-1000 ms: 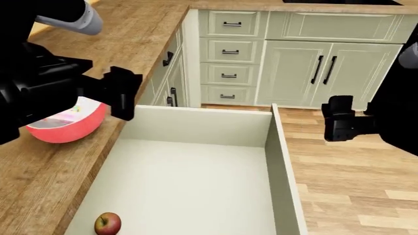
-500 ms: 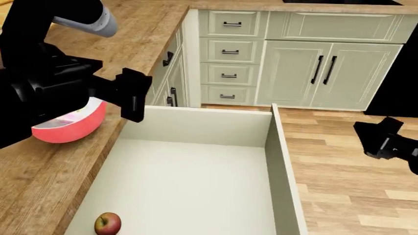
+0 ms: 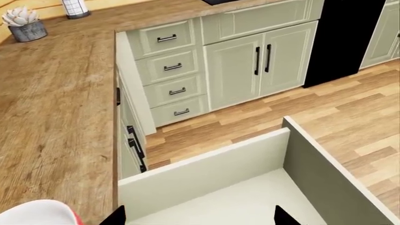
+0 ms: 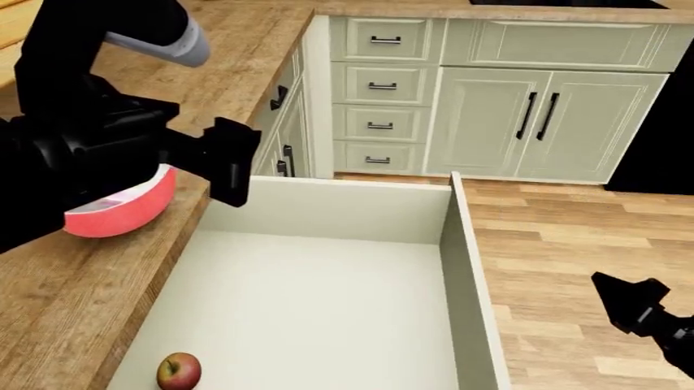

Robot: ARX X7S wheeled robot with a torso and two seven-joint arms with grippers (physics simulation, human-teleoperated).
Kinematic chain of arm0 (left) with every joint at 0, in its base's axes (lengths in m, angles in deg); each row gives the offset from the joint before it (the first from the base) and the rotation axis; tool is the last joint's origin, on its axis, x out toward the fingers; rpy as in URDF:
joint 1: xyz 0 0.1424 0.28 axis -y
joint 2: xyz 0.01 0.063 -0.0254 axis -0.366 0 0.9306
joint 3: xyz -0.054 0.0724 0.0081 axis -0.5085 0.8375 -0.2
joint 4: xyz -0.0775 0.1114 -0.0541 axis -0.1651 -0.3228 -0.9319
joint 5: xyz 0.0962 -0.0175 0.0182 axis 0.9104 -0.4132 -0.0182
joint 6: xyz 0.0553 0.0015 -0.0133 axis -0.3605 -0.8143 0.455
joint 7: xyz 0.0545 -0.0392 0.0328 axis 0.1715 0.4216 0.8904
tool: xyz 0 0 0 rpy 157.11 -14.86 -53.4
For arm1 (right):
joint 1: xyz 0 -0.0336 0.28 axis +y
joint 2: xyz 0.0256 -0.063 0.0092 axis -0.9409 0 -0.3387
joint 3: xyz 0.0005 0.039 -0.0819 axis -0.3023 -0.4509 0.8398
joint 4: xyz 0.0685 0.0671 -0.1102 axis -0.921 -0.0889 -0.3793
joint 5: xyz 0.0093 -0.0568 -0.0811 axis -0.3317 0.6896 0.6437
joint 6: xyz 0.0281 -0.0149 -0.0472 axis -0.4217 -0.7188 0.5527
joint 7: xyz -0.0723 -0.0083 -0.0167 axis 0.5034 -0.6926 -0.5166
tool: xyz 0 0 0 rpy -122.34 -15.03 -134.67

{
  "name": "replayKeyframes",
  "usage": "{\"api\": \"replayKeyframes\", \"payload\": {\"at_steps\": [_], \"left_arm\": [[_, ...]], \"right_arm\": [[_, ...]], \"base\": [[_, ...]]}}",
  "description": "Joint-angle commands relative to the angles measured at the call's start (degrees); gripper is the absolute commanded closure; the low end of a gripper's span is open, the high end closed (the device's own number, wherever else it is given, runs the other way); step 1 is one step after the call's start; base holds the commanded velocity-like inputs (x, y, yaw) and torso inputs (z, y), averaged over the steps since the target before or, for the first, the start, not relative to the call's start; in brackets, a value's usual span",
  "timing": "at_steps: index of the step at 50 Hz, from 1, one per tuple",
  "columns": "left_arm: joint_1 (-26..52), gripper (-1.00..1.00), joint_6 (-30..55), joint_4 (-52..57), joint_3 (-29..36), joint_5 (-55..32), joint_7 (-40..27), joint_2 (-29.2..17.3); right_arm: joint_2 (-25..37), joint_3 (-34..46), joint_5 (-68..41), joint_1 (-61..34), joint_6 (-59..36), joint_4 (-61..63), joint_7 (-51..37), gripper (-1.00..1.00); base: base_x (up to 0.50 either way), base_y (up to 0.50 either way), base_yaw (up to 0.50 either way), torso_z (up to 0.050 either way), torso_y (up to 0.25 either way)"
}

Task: Place the bar in the bowl and close the drawer.

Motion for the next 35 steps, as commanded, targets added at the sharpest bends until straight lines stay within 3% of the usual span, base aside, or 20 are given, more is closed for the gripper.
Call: {"api": "replayKeyframes", "payload": {"at_steps": [1, 17, 24, 35], "left_arm": [[0.41, -1.0, -0.1, 0.05, 0.81, -0.28, -0.41, 0.52], [0.2, -1.0, -0.33, -0.01, 1.34, 0.3, 0.02, 0.69], [0.07, -1.0, -0.47, 0.08, 1.46, 0.45, 0.2, 0.6], [-0.05, -1.0, -0.66, 0.25, 1.69, 0.53, 0.36, 0.43]], "right_arm": [[-5.23, 3.59, -2.13, 5.16, 2.36, -7.91, 9.41, -1.0], [-15.03, 5.98, -0.92, 2.48, -8.68, -21.59, 20.71, -1.0], [-19.84, 9.34, 5.62, -1.74, -17.8, -27.49, 30.84, -1.0], [-23.06, 11.11, 9.09, -3.61, -20.22, -30.81, 32.89, -1.0]], "base": [[0.0, 0.0, 0.0, 0.0, 0.0], [0.0, 0.0, 0.0, 0.0, 0.0], [0.0, 0.0, 0.0, 0.0, 0.0], [0.0, 0.0, 0.0, 0.0, 0.0]]}}
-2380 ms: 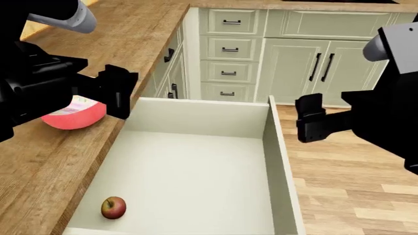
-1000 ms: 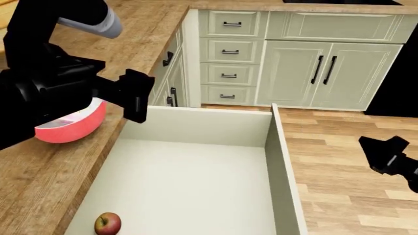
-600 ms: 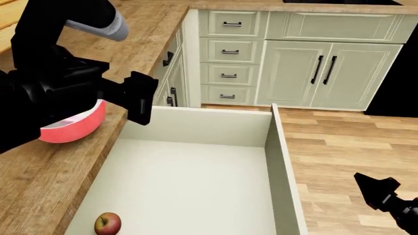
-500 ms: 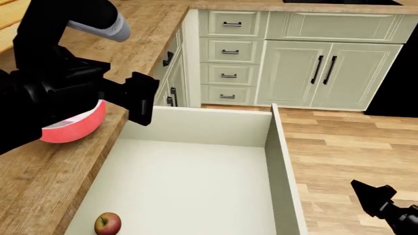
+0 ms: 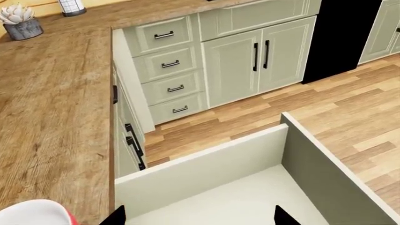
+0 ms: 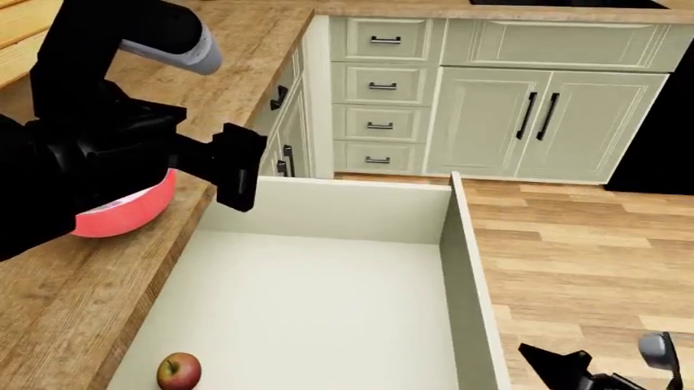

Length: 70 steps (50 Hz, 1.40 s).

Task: Place the bar in the bowl and close the drawer.

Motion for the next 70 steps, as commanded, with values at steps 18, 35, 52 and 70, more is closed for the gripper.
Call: {"api": "replayKeyframes", "payload": {"at_steps": [18, 35, 52, 70], "left_arm": [[-0.33, -1.0, -0.31, -0.03, 0.55, 0.91, 1.06, -0.23], [-0.2, -1.0, -0.24, -0.05, 1.0, 1.55, 1.6, -0.29], [-0.33, -1.0, -0.31, -0.38, 1.44, 2.34, 2.48, -0.1], [-1.05, -1.0, -0.51, -0.62, 1.7, 3.7, 3.73, -0.34]], "right_arm": [[-10.44, 5.14, 9.33, -10.75, -13.78, -6.17, 10.21, -1.0], [-16.24, 6.72, 11.87, -16.39, -18.82, -7.4, 11.73, -1.0], [-27.13, 7.95, 8.98, -24.37, -29.65, -16.93, 13.17, -1.0], [-42.02, 12.94, 13.36, -31.15, -36.92, -35.31, 25.7, -1.0]], "base": [[0.0, 0.0, 0.0, 0.0, 0.0], [0.0, 0.0, 0.0, 0.0, 0.001], [0.0, 0.0, 0.0, 0.0, 0.001], [0.0, 0.0, 0.0, 0.0, 0.001]]}}
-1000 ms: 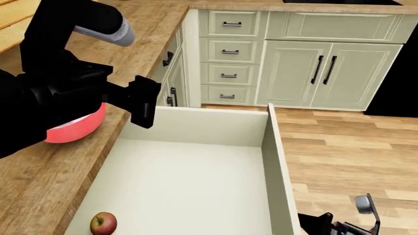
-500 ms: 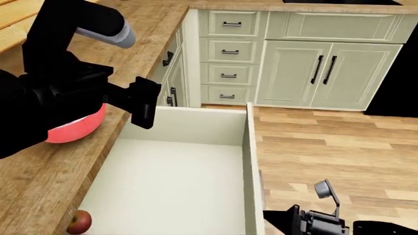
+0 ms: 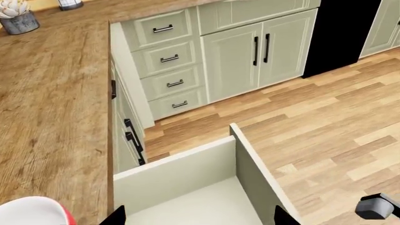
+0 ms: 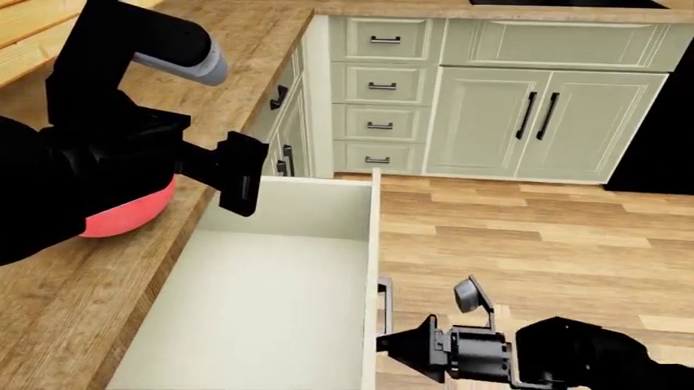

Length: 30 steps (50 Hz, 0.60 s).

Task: Place the bar in the bowl and close the drawer.

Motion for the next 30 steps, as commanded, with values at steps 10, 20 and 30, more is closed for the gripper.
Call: {"api": "replayKeyframes", "payload": {"at_steps": [10, 20, 30], "left_arm": [[-0.13, -1.0, -0.21, -0.07, 0.37, 0.51, 0.66, -0.2], [-0.17, -1.0, -0.31, -0.13, 0.57, 0.88, 1.06, -0.15], [-0.36, -1.0, -0.53, 0.12, 0.55, 0.89, 1.26, -0.64]], "right_arm": [[-15.1, 0.94, 2.15, -6.35, -7.45, -20.1, 16.85, -1.0], [-17.57, 2.83, -1.11, -7.6, -11.67, -24.13, 23.58, -1.0], [-19.86, 10.17, -7.52, -8.61, -10.7, -24.13, 24.3, -1.0]], "base": [[0.0, 0.0, 0.0, 0.0, 0.001], [0.0, 0.0, 0.0, 0.0, 0.0], [0.0, 0.0, 0.0, 0.0, 0.001]]}}
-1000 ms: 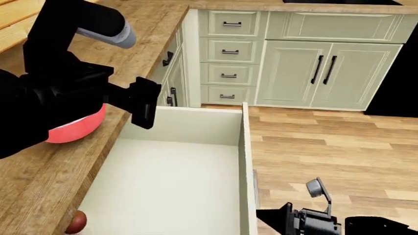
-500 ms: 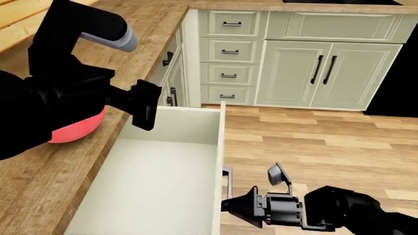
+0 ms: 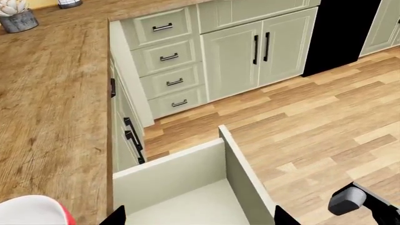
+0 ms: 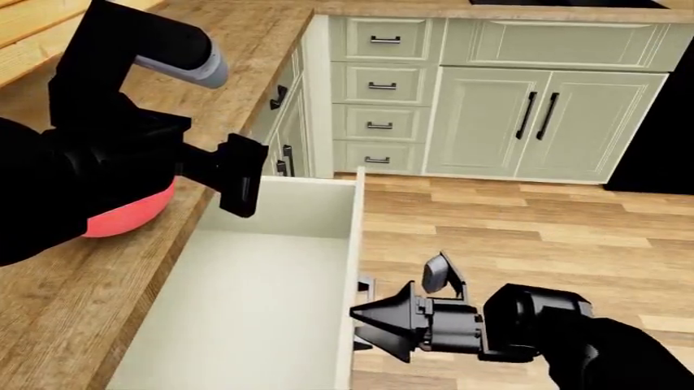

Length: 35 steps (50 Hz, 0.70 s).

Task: Place the bar in the bowl and close the drawer.

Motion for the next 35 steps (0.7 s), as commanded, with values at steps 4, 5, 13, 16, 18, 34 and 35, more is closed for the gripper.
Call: {"api": "replayKeyframes", "payload": {"at_steps": [4, 5, 13, 16, 18, 34, 35], "left_arm": [[-0.3, -1.0, -0.29, 0.24, -0.03, 0.24, 0.5, -0.62], [-0.35, -1.0, -0.33, 0.25, -0.04, 0.27, 0.55, -0.65], [-0.28, -1.0, -0.41, 0.21, 0.02, 0.39, 0.77, -0.82], [-0.21, -1.0, -0.42, 0.23, 0.03, 0.4, 0.84, -0.89], [-0.31, -1.0, -0.44, 0.23, 0.03, 0.55, 1.01, -0.96], [-1.12, -1.0, -0.86, 0.17, 0.08, 1.89, 2.53, -1.53], [-1.16, -1.0, -0.9, 0.15, 0.07, 1.94, 2.61, -1.57]], "right_arm": [[-4.39, 5.48, -10.19, -1.87, -1.16, -1.41, 4.36, -1.0], [-4.47, 6.68, -11.36, -1.97, -1.01, -1.41, 4.36, -1.0], [-6.22, 19.75, -24.12, -3.21, 0.48, -1.41, 4.15, -1.0], [-7.31, 25.75, -29.8, -3.68, 1.28, -1.41, 3.96, -1.0], [-7.95, 29.86, -34.08, -3.88, 1.87, -1.41, 3.23, -1.0], [-11.82, 60.23, -69.06, -4.75, 2.71, -1.42, -5.06, -1.0], [-12.05, 61.16, -70.06, -4.8, 2.68, -1.42, -5.33, -1.0]], "base": [[0.0, 0.0, 0.0, 0.0, 0.002], [0.0, 0.0, 0.0, 0.0, 0.0], [0.0, 0.0, 0.0, 0.0, 0.001], [0.0, 0.0, 0.0, 0.0, 0.0], [0.0, 0.0, 0.0, 0.0, 0.0], [0.0, 0.0, 0.0, 0.001, 0.001], [0.0, 0.0, 0.0, 0.0, 0.0]]}}
